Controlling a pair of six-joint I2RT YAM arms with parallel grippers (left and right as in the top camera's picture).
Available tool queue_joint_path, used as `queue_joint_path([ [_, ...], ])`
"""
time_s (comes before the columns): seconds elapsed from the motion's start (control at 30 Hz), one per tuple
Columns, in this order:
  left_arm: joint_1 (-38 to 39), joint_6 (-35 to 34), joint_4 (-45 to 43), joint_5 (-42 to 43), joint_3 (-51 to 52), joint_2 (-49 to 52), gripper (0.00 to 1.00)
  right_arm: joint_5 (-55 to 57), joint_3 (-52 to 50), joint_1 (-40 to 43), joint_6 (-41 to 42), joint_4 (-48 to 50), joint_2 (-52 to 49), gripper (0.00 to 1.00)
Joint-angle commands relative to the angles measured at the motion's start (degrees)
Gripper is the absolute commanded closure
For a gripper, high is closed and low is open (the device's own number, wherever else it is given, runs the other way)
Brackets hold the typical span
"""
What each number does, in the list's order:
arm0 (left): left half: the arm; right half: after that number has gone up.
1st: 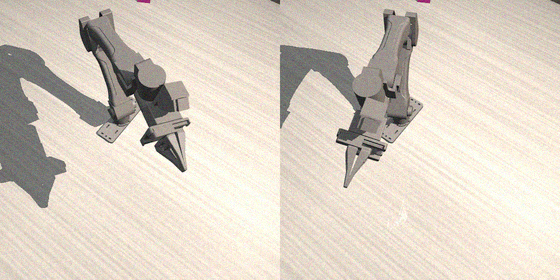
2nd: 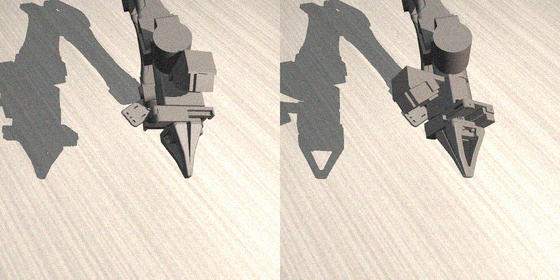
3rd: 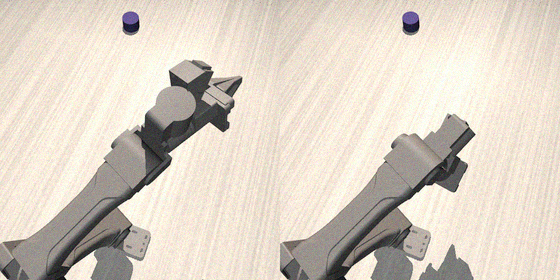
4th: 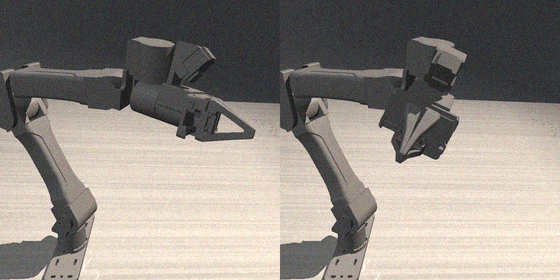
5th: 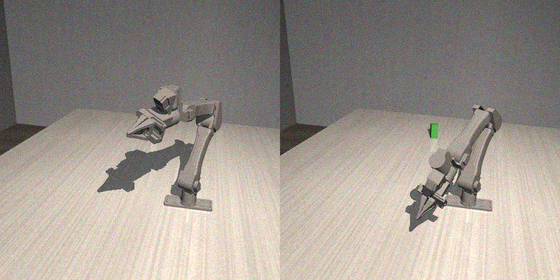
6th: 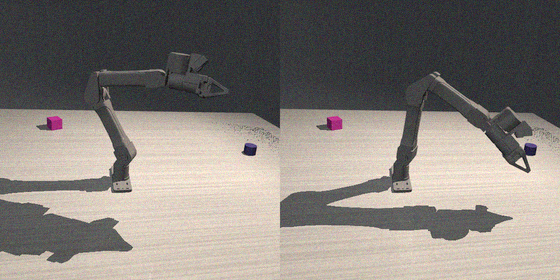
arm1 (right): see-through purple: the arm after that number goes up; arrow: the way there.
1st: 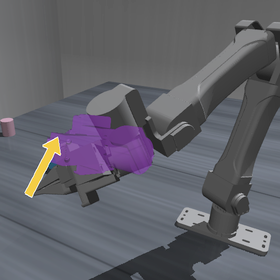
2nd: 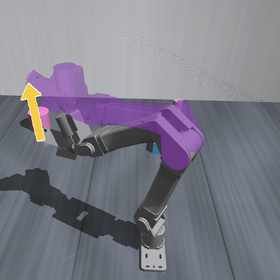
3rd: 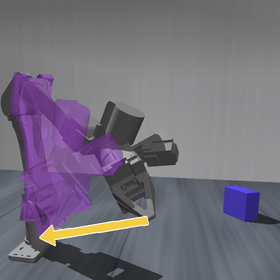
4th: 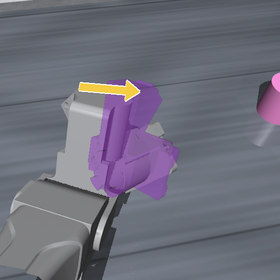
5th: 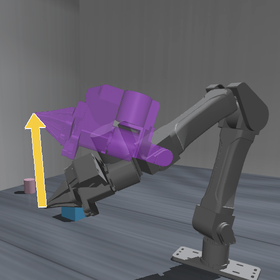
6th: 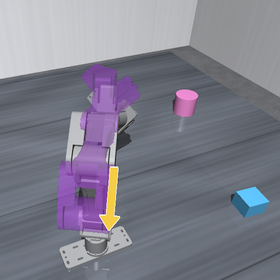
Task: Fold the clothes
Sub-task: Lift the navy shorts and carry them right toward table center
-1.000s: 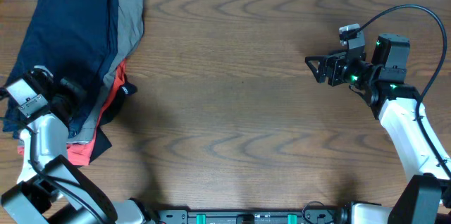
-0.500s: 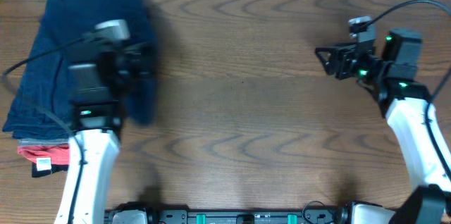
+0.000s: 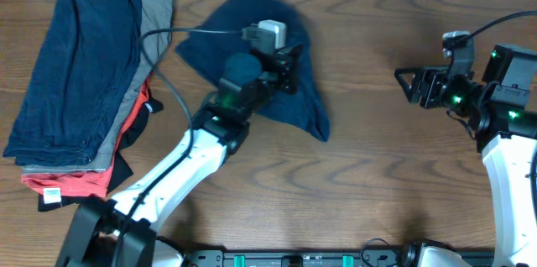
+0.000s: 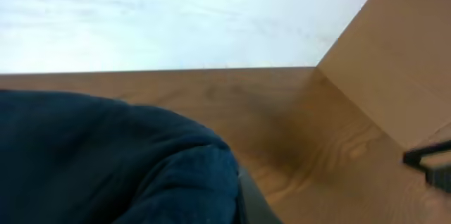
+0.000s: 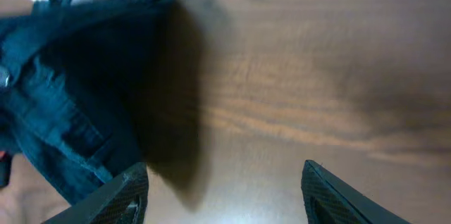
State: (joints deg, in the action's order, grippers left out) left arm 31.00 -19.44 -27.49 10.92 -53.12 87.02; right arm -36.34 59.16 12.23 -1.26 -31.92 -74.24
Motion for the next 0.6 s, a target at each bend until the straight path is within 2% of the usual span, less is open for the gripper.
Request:
queue_joint_path([
  [0.0,0.94,0.26,-1.14,-3.06,-6.86,1.62,0.94,-1.81,0.42,-3.74,-4.22,-1.84,0.02,0.29],
  [0.17,1.05,0.28,2.34,-3.32,-12.28,3.61,0.94,-1.57,0.42,-11.08,-6.69,-2.45,-0.04,0.23],
  [0.4,1.07,0.28,3.30,-5.66,-12.48,3.58,0.94,6.43,0.42,-22.91,-7.17,-0.07,-1.99,0.19],
  [0.57,1.05,0.26,3.39,-6.38,-12.48,3.58,0.94,7.78,0.42,-28.59,-6.16,3.76,-4.98,0.18],
])
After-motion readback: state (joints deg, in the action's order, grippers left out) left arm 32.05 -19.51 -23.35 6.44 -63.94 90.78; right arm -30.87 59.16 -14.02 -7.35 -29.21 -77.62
